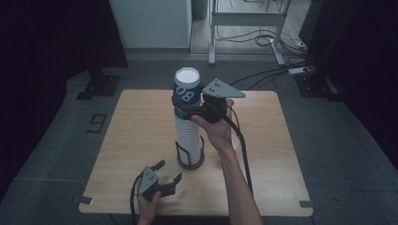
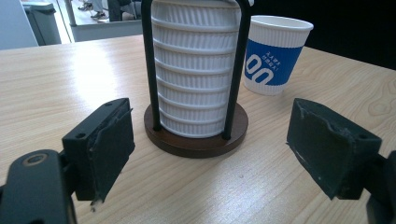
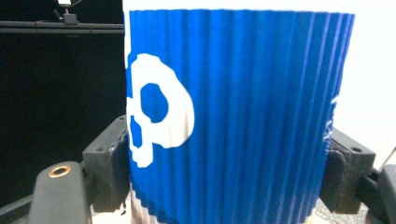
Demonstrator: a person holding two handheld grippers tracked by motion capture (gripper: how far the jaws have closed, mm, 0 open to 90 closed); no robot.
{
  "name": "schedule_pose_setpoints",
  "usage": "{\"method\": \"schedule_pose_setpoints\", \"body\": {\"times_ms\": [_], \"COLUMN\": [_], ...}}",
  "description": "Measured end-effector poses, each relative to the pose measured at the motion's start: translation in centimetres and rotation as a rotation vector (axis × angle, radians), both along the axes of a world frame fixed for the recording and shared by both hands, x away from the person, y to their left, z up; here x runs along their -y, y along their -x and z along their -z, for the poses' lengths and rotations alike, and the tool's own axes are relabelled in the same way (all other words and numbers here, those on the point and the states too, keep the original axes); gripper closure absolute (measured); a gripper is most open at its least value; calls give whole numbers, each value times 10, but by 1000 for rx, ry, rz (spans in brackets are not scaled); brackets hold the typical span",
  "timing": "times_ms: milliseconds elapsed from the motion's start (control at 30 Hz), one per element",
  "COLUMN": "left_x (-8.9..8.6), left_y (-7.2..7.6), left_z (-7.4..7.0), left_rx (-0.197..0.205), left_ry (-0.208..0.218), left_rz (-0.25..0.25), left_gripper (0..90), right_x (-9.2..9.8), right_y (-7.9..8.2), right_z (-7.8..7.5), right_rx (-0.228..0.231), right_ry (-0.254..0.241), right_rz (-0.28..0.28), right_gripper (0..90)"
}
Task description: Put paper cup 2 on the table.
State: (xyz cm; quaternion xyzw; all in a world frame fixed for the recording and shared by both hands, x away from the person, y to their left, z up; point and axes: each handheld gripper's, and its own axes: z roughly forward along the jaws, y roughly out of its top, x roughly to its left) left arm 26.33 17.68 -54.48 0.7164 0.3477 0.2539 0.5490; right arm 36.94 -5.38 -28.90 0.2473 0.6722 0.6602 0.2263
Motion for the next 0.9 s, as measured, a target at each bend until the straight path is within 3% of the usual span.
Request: {"method": "schedule_pose_setpoints", "body": {"times_ms": [533,900], "left_x": [-1,0], "left_y": [0,-1], "left_z": [0,0], "left_rx": [-3,-6], "left_ry": [2,5], "left_rz": [3,1], "left_gripper": [149,149], "right_x": [2,9], "right_y": [5,10], "right_z": [-18,-29], "right_rx": [29,44], "right_ry": [-34,-85], "right_rz": [-1,0], "right_gripper": [204,207]}}
